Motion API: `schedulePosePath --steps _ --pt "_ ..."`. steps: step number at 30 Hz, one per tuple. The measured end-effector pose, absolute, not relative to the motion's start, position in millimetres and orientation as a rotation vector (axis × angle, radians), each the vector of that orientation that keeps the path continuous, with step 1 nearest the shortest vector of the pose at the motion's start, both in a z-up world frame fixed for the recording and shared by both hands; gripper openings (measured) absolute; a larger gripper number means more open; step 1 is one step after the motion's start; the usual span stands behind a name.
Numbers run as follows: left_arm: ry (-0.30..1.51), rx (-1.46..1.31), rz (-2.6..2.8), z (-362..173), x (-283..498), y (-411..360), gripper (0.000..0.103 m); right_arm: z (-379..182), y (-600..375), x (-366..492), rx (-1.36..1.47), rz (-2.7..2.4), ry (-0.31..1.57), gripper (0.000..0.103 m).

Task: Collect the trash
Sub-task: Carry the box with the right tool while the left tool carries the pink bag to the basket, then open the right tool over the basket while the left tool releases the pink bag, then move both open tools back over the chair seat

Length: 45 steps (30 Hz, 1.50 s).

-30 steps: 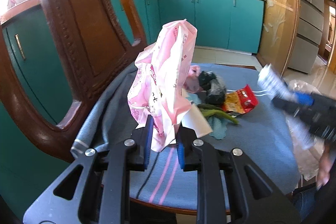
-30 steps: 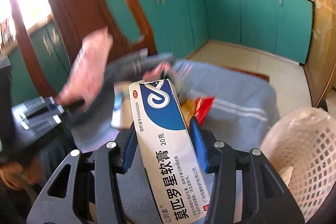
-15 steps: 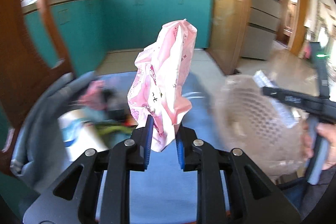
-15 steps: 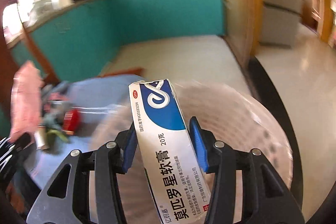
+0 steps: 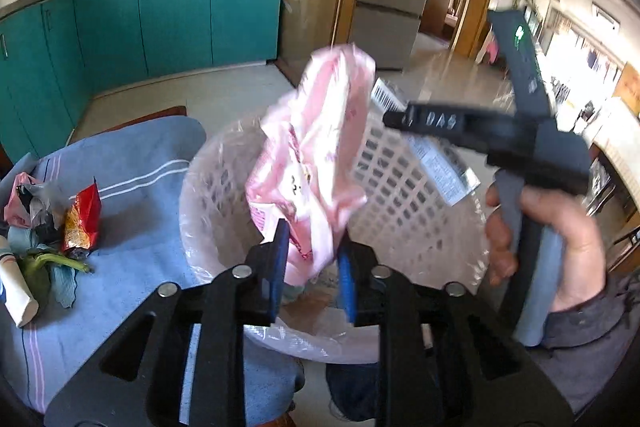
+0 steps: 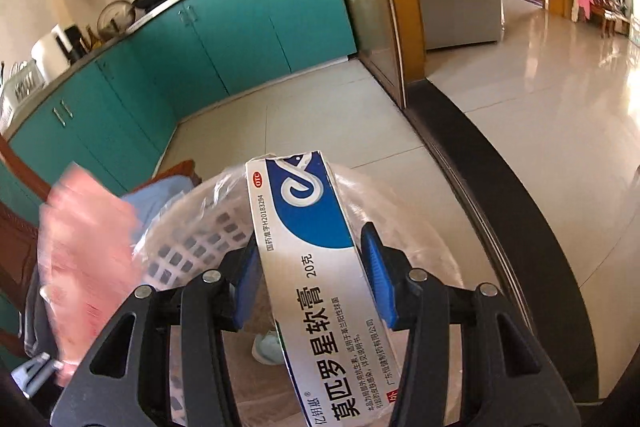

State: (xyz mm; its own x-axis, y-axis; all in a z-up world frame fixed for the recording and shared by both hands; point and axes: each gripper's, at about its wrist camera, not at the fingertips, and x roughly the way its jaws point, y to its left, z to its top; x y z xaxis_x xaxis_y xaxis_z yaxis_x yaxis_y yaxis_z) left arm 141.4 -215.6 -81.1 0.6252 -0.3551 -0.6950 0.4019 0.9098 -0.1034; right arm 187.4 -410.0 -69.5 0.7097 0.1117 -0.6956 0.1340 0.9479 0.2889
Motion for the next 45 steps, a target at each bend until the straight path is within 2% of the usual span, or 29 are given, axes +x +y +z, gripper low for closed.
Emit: schedulePosePath --steps 1,3,7,9,12,17,22,26,30,33,39,41,43,45 --pt "0.79 0.068 -0.43 -83.2 141.7 -216.9 0.044 -69.4 -411.4 187.0 0.336 -0.017 0.784 0.048" --pt "0.791 0.06 -0.421 -83.8 141.0 -214.6 0.058 -69.6 -411.5 189.7 0.336 -0.015 0.788 0.048" --pt "0.766 0.042 -0.387 -76.5 139.2 -201.9 0.069 -71.9 -402.8 194.7 0.319 0.005 0.805 0.05" --pt "0.733 0.039 -0.324 -71.1 135.6 -185.4 0.07 -70.6 -397.3 196.5 0.303 0.013 0.806 0.052" --pt "0.687 0.045 -0.166 -64.5 134.7 -150.5 0.071 -66.4 -383.7 197.7 0.285 0.043 0.791 0.063" --pt "0.64 0.012 0.16 -60.6 128.5 -70.0 0.076 -51.4 -345.1 193.9 0.289 0.197 0.715 0.064" --pt "0.7 -0.1 0.318 -67.8 125.7 5.2 0.079 -37.0 -261.9 176.9 0.203 0.507 0.62 0.07" --pt "0.722 -0.125 0.399 -69.6 112.7 41.5 0.079 -55.7 -184.6 174.1 0.154 0.733 0.734 0.07" --pt "0.716 -0.132 0.447 -67.3 93.9 64.1 0.084 -88.3 -125.2 174.9 -0.006 0.746 0.836 0.069" --pt "0.723 -0.123 0.472 -71.1 84.1 74.8 0.084 -114.0 -95.5 173.9 -0.119 0.748 0.887 0.061" --pt "0.743 -0.154 0.472 -78.4 80.8 88.0 0.085 -134.0 -57.9 180.3 -0.239 0.739 0.907 0.061" --pt "0.742 -0.147 0.468 -78.3 78.8 86.9 0.085 -140.3 -51.0 182.0 -0.251 0.746 0.916 0.055" --pt "0.74 -0.141 0.466 -78.0 76.3 86.9 0.086 -140.1 -47.2 179.1 -0.284 0.732 0.89 0.032" --pt "0.743 -0.143 0.465 -79.3 76.0 86.8 0.086 -139.4 -47.0 179.7 -0.271 0.739 0.894 0.013"
